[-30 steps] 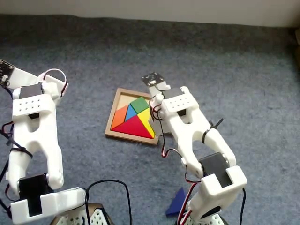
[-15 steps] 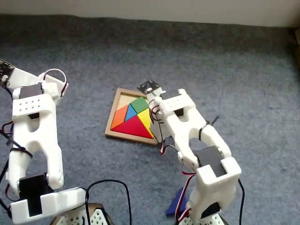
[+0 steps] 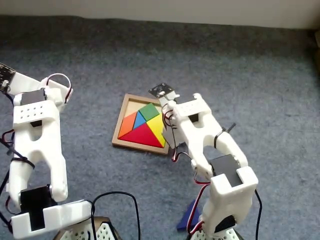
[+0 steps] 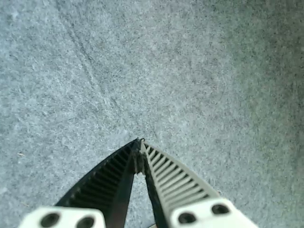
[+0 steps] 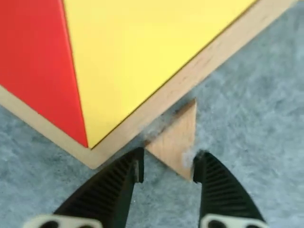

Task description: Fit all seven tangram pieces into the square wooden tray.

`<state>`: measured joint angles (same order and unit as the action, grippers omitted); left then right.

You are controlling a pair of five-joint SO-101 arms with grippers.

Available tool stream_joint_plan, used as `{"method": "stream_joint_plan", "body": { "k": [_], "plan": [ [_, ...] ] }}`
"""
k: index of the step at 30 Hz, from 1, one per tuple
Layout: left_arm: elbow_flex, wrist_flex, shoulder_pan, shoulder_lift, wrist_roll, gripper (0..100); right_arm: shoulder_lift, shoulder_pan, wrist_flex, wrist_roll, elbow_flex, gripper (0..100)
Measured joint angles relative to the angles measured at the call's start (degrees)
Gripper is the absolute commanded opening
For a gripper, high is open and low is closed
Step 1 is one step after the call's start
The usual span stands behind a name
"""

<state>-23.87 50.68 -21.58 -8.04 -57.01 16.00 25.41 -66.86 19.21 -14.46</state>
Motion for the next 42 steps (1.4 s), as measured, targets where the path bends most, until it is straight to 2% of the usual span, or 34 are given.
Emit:
{"method": "stream_joint_plan", "body": {
  "k": [4,9,19,25,42],
  "plan": [
    [0.0,0.0,0.0,0.0,0.0,1,0.0,0.0,0.2,0.0,0.0,18.0],
    [0.0,0.0,0.0,0.0,0.0,1,0.0,1.3,0.2,0.0,0.0,24.5],
    [0.0,0.0,0.0,0.0,0.0,1,0.0,2.0,1.7,0.0,-0.2,24.5],
    [0.0,0.0,0.0,0.0,0.0,1,0.0,1.3,2.2,0.0,-0.2,18.5],
    [0.0,0.0,0.0,0.0,0.0,1,0.0,0.3,3.3,0.0,-0.1,18.0]
  ]
}}
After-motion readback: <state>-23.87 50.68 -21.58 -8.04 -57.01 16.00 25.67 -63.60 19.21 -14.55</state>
